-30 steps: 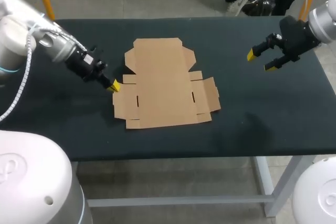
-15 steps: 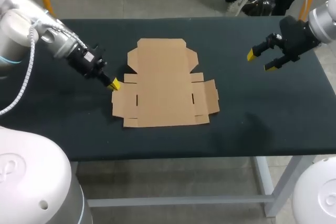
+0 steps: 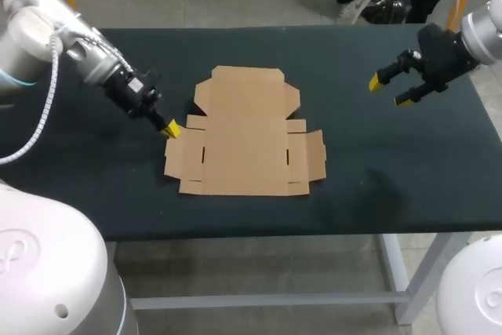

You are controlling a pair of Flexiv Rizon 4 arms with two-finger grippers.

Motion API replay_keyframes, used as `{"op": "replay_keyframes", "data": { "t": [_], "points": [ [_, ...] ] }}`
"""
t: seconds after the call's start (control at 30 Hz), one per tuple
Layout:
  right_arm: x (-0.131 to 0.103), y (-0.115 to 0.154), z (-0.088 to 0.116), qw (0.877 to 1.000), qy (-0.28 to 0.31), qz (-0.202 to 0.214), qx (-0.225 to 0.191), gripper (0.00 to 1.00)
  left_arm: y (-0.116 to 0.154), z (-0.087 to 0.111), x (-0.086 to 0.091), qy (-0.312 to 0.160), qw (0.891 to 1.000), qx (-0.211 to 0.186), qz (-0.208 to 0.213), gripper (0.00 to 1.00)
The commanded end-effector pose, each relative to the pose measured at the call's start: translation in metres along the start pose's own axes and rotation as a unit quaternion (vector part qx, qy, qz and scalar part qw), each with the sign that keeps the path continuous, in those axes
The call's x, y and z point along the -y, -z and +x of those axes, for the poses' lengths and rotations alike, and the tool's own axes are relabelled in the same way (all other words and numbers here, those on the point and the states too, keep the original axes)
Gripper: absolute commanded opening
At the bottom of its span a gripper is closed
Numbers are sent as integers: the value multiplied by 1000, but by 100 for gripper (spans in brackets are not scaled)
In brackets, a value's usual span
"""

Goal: Assemble the packaging by folding the flat box into shape, placing the metal phone stand inside, and closing the box properly

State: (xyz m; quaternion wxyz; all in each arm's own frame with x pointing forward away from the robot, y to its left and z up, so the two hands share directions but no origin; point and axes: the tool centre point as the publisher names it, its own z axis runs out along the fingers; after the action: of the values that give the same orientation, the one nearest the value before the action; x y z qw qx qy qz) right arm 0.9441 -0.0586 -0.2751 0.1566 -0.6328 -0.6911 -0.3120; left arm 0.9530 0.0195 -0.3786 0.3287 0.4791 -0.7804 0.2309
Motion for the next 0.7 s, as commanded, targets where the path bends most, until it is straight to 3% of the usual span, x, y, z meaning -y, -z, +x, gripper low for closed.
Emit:
{"op": "replay_keyframes", "data": {
  "t": [0.03, 0.07, 0.1, 0.13, 0.17, 0.3, 0.37, 0.63, 0.7],
  "points": [
    [0, 1, 0, 1000, 0, 2, -2, 100, 0, -1, -1, 3, 1000, 0, 3, 4],
    [0, 1, 0, 1000, 0, 2, -2, 100, 0, -1, -2, 3, 1000, 0, 4, 21],
    [0, 1, 0, 1000, 0, 2, -2, 100, -1, -1, -2, 4, 1000, 1, 5, 47],
    [0, 1, 0, 1000, 0, 2, -2, 100, -1, -1, -3, 5, 1000, 1, 6, 81],
    [0, 1, 0, 1000, 0, 2, -2, 100, -1, -2, -3, 4, 1000, 0, 7, 100],
    [0, 1, 0, 1000, 0, 2, -2, 100, 0, -2, -6, 8, 1000, 0, 20, 96],
    [0, 1, 0, 1000, 0, 2, -2, 100, 1, -3, -8, 11, 1000, 1, 25, 100],
    [0, 1, 0, 1000, 0, 2, -2, 100, 8, -1, -10, 16, 999, 20, 39, 100],
    [0, 1, 0, 1000, 0, 2, -2, 100, 5, -1, -8, 16, 999, 23, 37, 79]
  ]
}}
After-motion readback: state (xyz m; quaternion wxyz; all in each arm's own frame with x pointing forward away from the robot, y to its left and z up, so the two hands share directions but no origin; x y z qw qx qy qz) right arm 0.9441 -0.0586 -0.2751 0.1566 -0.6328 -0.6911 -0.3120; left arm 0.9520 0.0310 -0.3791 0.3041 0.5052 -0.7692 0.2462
